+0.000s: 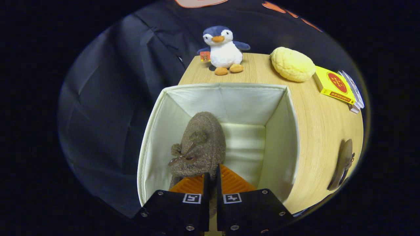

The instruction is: Open the storage box then place both shoes into the box .Put the left shoe in first, then the right shoe, with the right side of both shoes facing outward in a uniform manner.

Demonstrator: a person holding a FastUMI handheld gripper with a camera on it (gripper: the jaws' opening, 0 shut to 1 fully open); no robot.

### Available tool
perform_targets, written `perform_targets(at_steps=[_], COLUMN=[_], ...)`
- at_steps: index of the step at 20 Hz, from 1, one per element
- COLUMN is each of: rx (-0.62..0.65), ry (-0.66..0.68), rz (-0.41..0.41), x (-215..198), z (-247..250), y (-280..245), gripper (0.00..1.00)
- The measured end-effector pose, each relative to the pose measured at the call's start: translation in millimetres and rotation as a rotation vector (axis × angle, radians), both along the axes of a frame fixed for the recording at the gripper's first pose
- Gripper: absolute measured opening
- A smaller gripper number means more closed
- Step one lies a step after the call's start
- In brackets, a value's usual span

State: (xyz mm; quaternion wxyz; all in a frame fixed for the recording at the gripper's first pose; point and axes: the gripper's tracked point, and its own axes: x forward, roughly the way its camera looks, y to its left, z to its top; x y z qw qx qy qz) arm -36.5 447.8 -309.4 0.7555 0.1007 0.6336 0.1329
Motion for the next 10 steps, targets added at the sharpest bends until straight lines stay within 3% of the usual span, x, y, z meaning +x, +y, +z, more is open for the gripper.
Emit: perform_targets(at_steps=[6, 10], rx=[0.109, 0.152], ry=[0.007, -0.030], rz=[0.020, 0.055], x=[-4, -8], z=[7, 26], y=[19, 3], gripper=[0.07, 0.16])
